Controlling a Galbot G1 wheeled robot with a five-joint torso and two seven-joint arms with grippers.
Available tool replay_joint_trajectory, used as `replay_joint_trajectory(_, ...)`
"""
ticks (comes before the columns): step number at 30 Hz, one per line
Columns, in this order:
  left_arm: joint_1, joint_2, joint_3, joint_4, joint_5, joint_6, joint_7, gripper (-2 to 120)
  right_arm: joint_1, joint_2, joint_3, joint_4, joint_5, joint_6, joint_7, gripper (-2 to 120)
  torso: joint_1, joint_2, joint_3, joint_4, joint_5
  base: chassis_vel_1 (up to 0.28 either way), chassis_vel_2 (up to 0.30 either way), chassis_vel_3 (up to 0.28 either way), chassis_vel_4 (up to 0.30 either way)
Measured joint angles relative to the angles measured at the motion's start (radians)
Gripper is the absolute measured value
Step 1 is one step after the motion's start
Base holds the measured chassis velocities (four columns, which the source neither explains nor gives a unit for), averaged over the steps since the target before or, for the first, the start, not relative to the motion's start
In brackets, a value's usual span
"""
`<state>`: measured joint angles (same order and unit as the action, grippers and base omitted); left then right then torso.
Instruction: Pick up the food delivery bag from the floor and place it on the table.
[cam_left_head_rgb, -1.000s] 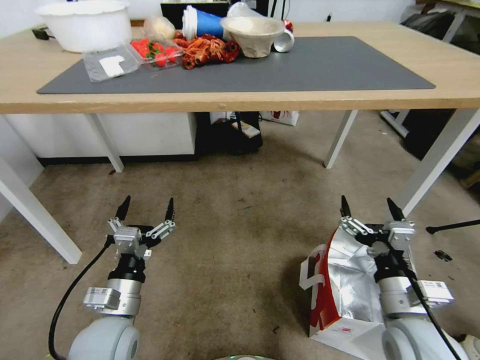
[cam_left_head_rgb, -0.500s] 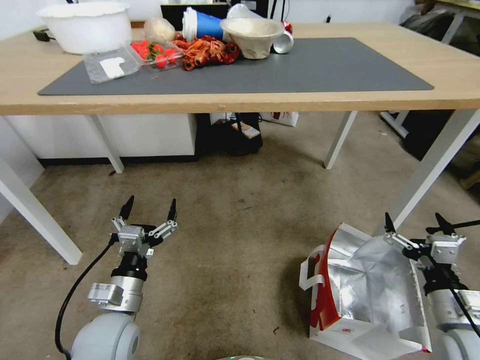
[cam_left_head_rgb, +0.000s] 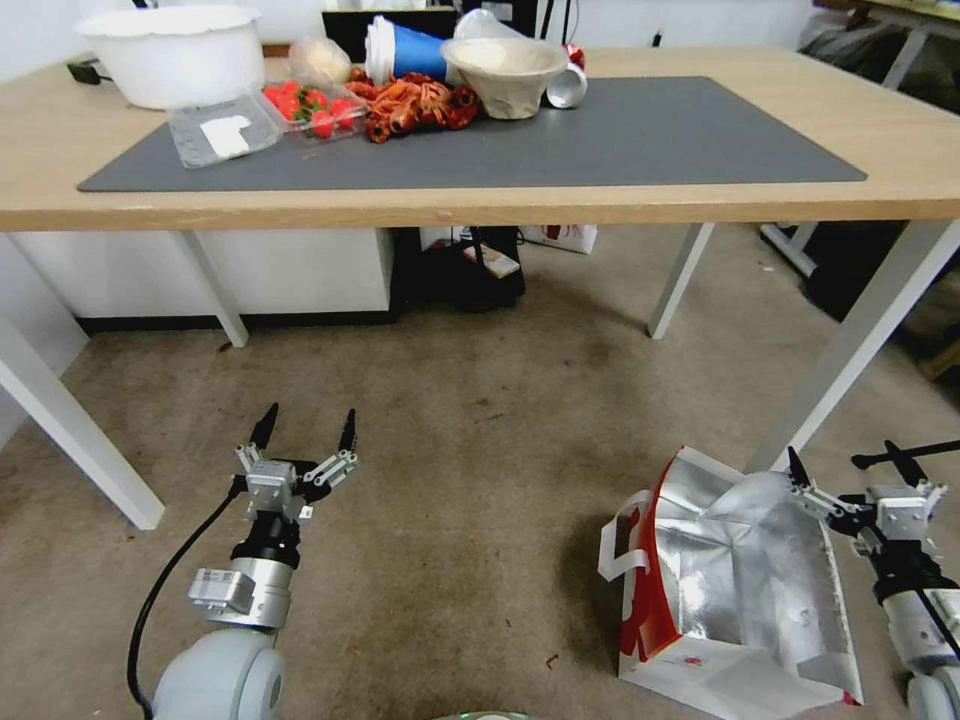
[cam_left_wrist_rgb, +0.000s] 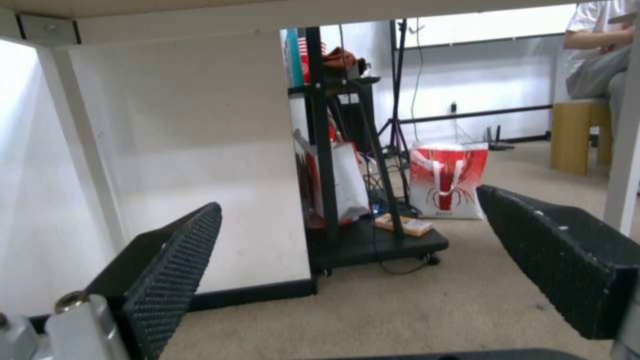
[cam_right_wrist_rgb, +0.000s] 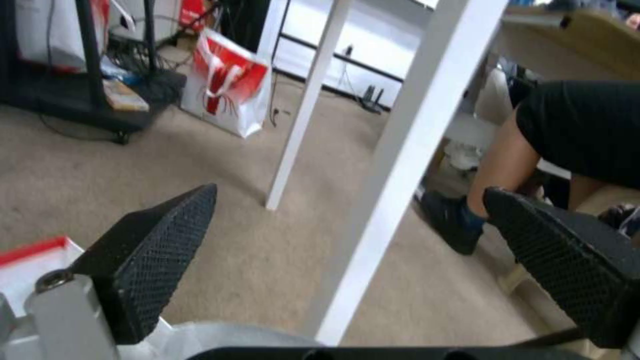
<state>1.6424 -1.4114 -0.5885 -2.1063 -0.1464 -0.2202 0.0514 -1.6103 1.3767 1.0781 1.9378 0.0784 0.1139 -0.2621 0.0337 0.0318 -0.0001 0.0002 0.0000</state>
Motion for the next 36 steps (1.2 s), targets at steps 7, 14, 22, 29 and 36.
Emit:
replay_joint_trajectory(7,0.011,-0.001,-0.003,-0.005,0.005,-0.013,0.001,96,0.013,-0.026,-0.002,-0.068,0.001,0.001,0.015,100,0.0,0.0,0.0,-0.0001,0.0,0.0,0.0,0.0,0.0)
replay_joint_trajectory(14,0.019,-0.007,-0.002,-0.011,0.013,-0.019,0.002,96,0.045,-0.048,-0.019,-0.143,0.01,-0.018,0.026,100,0.0,0.001,0.0,0.0,0.0,0.0,0.0,0.0,0.0)
replay_joint_trajectory(22,0.028,-0.012,-0.003,-0.019,0.018,-0.021,0.0,96,0.078,-0.062,-0.067,-0.223,0.058,-0.071,0.036,100,0.0,0.001,0.0,-0.0001,0.0,0.0,0.0,0.0,0.0)
replay_joint_trajectory(29,0.033,-0.018,-0.004,-0.027,0.022,-0.023,-0.002,96,0.098,-0.071,-0.09,-0.244,0.075,-0.111,0.042,100,0.0,0.001,0.0,0.0,-0.0001,0.0,0.0,0.0,0.0)
replay_joint_trajectory(36,0.037,-0.023,-0.003,-0.028,0.033,-0.032,-0.013,96,0.098,-0.074,-0.106,-0.262,0.075,-0.15,0.054,84,0.0,0.001,0.0,-0.0001,-0.0001,0.0,0.0,0.0,0.0)
